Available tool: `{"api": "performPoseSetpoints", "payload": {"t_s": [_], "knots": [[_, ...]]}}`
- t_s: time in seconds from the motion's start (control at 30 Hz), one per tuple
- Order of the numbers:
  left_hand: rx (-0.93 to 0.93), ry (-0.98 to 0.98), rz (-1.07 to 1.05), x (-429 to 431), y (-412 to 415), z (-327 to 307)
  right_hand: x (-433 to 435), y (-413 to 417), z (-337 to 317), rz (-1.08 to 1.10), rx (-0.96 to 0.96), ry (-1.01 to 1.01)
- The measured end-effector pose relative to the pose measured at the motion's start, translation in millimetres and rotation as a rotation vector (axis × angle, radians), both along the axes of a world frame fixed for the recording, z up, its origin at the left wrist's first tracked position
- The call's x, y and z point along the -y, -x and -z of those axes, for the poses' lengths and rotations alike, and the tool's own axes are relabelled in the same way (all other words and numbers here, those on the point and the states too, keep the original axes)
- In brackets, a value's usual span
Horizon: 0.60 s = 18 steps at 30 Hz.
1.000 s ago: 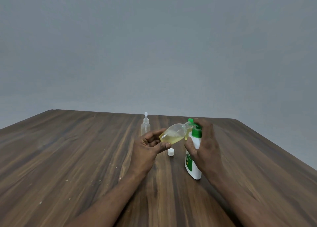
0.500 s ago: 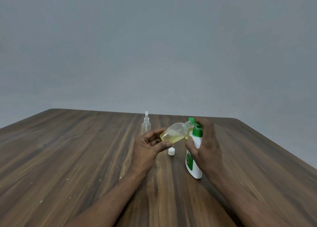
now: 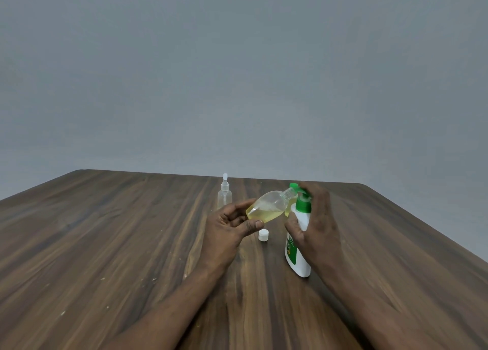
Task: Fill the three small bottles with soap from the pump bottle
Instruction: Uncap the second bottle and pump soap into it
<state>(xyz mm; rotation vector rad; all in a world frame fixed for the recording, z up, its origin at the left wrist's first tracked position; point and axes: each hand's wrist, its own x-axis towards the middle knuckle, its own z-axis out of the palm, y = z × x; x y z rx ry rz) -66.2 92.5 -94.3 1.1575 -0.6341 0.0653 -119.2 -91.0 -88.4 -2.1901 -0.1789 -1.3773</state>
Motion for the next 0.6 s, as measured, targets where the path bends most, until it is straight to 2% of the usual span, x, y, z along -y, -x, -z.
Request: {"api": "performPoseSetpoints", "payload": {"t_s": [0.6], "knots": [[-0.009,-0.001,-0.002,0.6,0.0,0.9,0.7,0.6,-0.3,0.0,0.006,0.011]]}}
